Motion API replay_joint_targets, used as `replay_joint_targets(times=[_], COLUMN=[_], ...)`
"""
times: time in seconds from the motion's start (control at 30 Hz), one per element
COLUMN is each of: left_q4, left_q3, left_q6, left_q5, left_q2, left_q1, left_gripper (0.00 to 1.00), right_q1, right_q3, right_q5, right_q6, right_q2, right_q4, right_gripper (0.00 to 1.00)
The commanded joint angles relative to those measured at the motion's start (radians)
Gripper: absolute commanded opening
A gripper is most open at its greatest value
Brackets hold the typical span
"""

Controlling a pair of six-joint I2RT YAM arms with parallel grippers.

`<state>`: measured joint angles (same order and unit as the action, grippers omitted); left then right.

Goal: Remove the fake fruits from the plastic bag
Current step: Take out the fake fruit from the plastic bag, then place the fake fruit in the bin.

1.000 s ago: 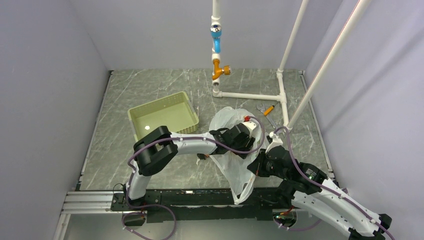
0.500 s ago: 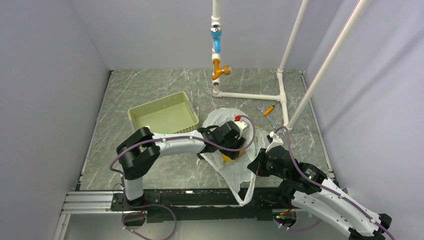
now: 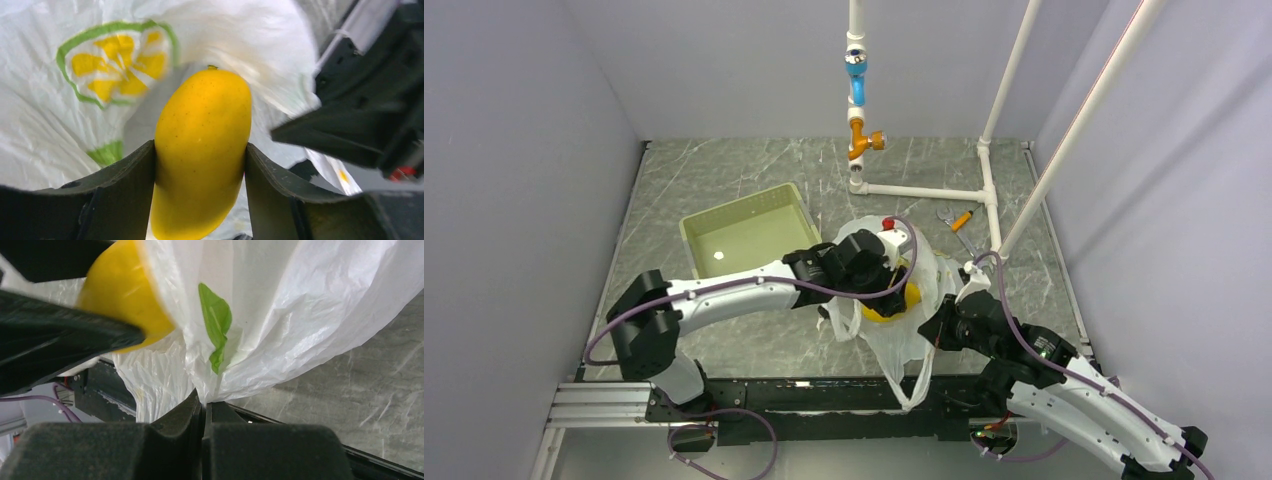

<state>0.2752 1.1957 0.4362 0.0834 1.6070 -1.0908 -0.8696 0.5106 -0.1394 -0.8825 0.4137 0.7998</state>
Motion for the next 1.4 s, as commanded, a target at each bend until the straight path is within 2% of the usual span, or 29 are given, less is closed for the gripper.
replay_joint_targets(times=[0.0,0.13,0.23,0.43,0.53,0.67,0.8,0.93,1.1,1.27,1.37], left_q4=[-0.061,-0.118,-0.08,0.165,0.306,0.467,0.593,0.547,0.406,0.343,0.388], left_q3=[-0.048,-0.093,-0.089,-0.05,-0.071,-0.161,-0.214,-0.272,-0.283,-0.227,-0.142], left_q6=[0.034,0.049,0.037,-0.016,-0.026,0.027,0.099,0.074,-0.018,-0.011,0.036], left_q5=[0.153,0.259,0.238,-0.067,-0.283,-0.56,-0.706,-0.679,-0.539,-0.547,-0.519], left_q2=[-0.11,-0.197,-0.274,-0.451,-0.54,-0.63,-0.641,-0.661,-0.633,-0.46,-0.295], left_q1=[-0.001,0.0,0.002,0.042,0.067,0.109,0.196,0.349,0.602,0.794,0.883], left_gripper=[0.14,0.15,0.15,0.16,0.17,0.26,0.23,0.21,0.21,0.24,0.2], right_q1=[-0.002,-0.002,-0.002,-0.002,-0.002,-0.002,-0.002,-0.002,-0.003,-0.002,-0.003], right_q3=[0.032,0.047,0.051,0.063,0.065,0.059,0.053,0.054,0.054,0.052,0.052], right_q5=[-0.038,-0.054,-0.054,-0.067,-0.073,-0.073,-0.065,-0.063,-0.073,-0.074,-0.076], right_q6=[0.015,0.033,0.044,0.065,0.07,0.071,0.076,0.077,0.073,0.071,0.07], right_q2=[0.019,0.037,0.049,0.072,0.073,0.071,0.075,0.085,0.064,0.055,0.054], right_q4=[-0.043,-0.049,-0.054,-0.057,-0.061,-0.067,-0.079,-0.081,-0.079,-0.078,-0.076], right_gripper=[0.02,0.03,0.03,0.03,0.03,0.03,0.03,0.03,0.03,0.03,0.03])
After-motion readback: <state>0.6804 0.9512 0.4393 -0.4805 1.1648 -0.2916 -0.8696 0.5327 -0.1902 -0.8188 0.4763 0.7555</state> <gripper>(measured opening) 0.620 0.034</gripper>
